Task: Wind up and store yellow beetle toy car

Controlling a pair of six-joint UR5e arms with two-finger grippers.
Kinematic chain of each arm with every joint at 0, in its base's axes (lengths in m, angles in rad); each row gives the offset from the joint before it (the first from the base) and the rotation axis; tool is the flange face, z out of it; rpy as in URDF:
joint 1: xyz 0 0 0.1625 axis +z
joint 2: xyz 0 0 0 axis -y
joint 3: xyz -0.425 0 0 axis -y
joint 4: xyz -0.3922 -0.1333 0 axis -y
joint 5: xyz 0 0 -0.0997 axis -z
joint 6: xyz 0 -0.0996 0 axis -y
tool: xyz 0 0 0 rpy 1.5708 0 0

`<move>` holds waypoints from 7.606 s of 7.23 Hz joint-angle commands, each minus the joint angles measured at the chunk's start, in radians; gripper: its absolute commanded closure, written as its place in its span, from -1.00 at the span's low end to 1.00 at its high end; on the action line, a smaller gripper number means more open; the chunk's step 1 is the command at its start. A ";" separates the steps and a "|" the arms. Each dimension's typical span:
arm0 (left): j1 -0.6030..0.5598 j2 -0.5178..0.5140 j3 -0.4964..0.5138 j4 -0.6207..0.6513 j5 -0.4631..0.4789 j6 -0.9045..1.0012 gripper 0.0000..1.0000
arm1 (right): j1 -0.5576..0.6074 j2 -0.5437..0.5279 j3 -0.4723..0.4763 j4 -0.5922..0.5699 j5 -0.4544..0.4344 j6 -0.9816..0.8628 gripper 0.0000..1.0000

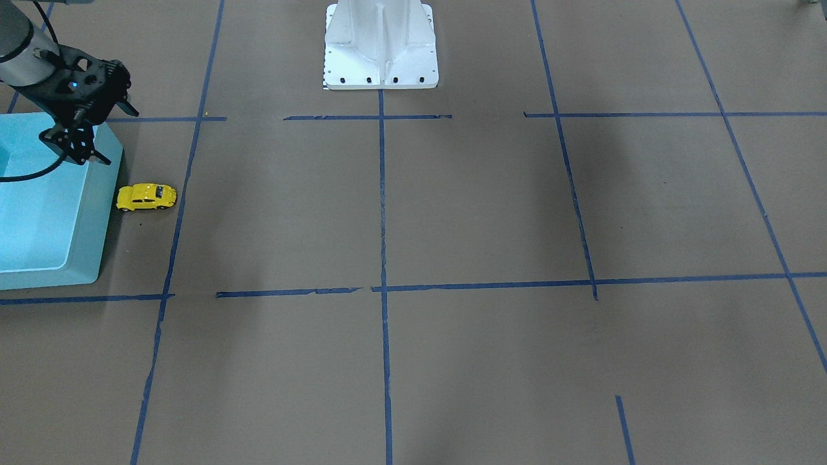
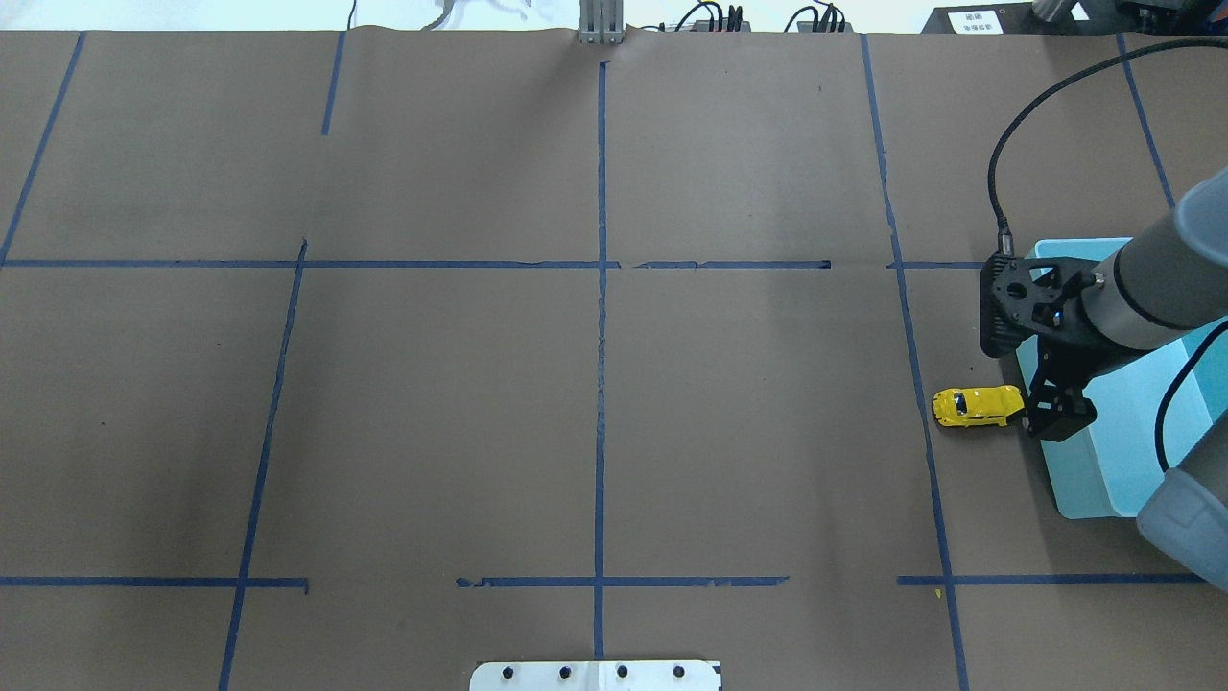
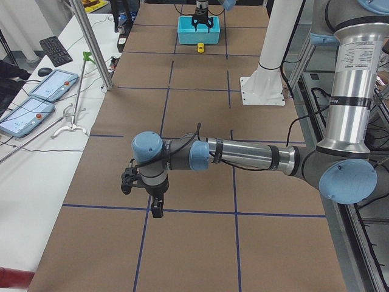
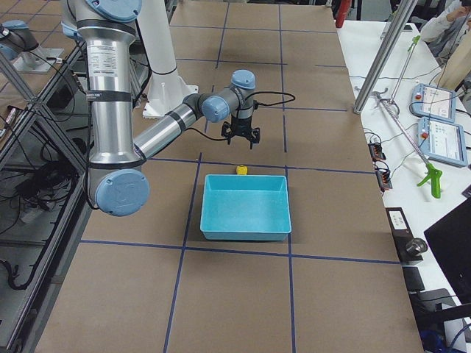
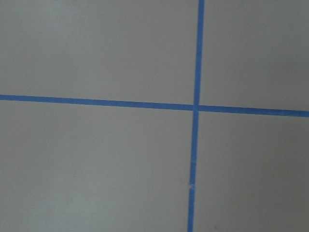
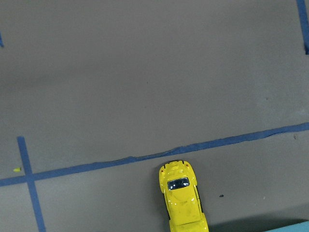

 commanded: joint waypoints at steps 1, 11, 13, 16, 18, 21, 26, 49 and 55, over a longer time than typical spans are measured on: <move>-0.004 0.050 0.018 -0.083 -0.003 -0.001 -0.99 | -0.067 -0.005 -0.059 0.059 -0.103 -0.026 -1.00; -0.004 0.155 -0.032 -0.269 -0.105 -0.067 -0.99 | -0.176 -0.013 -0.256 0.232 -0.197 -0.070 0.23; 0.002 0.149 -0.031 -0.254 -0.102 -0.070 -0.99 | -0.168 -0.008 -0.244 0.232 -0.186 -0.083 0.74; 0.005 0.151 -0.034 -0.252 -0.101 -0.070 -1.00 | -0.033 -0.002 -0.175 0.181 -0.057 -0.083 0.91; 0.005 0.154 -0.032 -0.252 -0.098 -0.070 -1.00 | 0.055 -0.022 -0.054 0.018 -0.031 -0.142 0.89; 0.007 0.151 -0.028 -0.253 -0.096 -0.081 -1.00 | 0.169 -0.178 -0.012 0.003 -0.037 -0.417 0.91; 0.007 0.148 0.001 -0.260 -0.093 -0.073 -0.99 | 0.163 -0.291 -0.311 0.500 -0.037 -0.399 0.77; 0.007 0.152 -0.006 -0.261 -0.095 -0.072 -0.99 | 0.818 -0.244 -0.298 -0.035 0.236 0.460 -1.00; 0.007 0.148 -0.019 -0.261 -0.095 -0.073 -0.99 | 0.819 -0.244 -0.310 -0.029 0.243 0.456 -1.00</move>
